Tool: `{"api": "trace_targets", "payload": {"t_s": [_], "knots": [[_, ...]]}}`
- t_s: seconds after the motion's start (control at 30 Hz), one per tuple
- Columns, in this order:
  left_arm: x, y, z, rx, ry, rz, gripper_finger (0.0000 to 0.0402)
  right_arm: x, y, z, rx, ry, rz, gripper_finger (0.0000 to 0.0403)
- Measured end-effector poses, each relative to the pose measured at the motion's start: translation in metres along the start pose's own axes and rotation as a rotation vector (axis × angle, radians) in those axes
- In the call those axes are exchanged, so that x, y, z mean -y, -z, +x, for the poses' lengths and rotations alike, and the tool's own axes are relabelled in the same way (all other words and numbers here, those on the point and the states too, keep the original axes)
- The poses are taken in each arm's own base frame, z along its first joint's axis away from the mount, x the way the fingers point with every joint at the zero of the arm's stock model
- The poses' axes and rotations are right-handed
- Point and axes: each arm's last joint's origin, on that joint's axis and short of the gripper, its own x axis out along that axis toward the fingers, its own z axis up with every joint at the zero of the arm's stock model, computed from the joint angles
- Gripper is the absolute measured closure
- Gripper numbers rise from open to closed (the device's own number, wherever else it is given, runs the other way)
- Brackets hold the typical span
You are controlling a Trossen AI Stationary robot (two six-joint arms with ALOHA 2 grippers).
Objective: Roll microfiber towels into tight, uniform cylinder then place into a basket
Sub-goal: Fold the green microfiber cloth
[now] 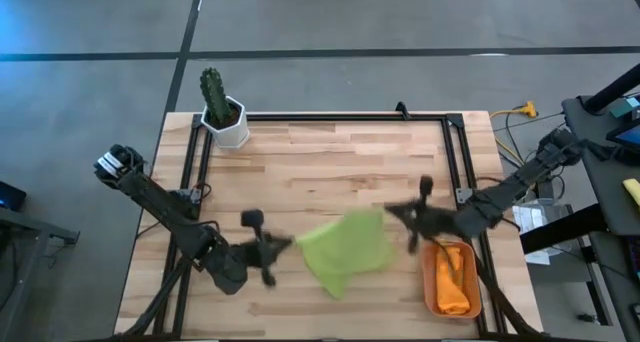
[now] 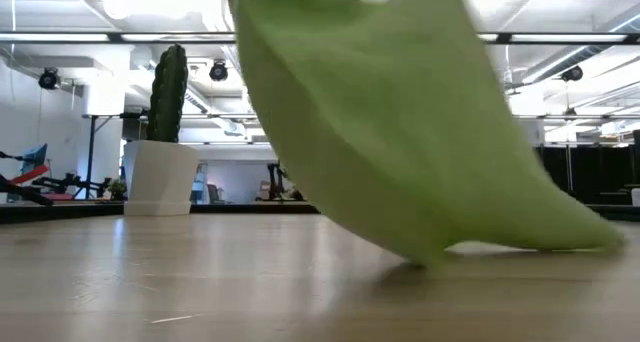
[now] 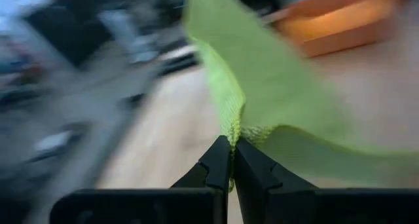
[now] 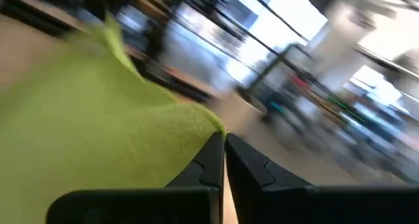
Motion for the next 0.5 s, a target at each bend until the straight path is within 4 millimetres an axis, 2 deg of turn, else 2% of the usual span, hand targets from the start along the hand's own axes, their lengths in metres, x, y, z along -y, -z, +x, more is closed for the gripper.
{"api": "trace_targets", "payload": {"t_s": [0.07,0.2,0.37,0.5], "knots": [[-0.01,0.009,0.006,-0.044,-0.102,0.031,0.0402,0.013,0.013,0.015,-0.083,0.105,-0.022,0.0394],[-0.03,0.031,0.025,-0.138,-0.141,0.003,0.0402,0.04,0.052,0.046,-0.232,0.209,0.011,0.0394],[-0.057,0.069,0.058,-0.286,-0.178,-0.03,0.0402,0.07,0.107,0.08,-0.302,0.118,0.132,0.0394],[-0.077,0.098,0.079,-0.38,-0.233,-0.062,0.0402,0.086,0.137,0.102,-0.337,0.126,0.164,0.0394]]}}
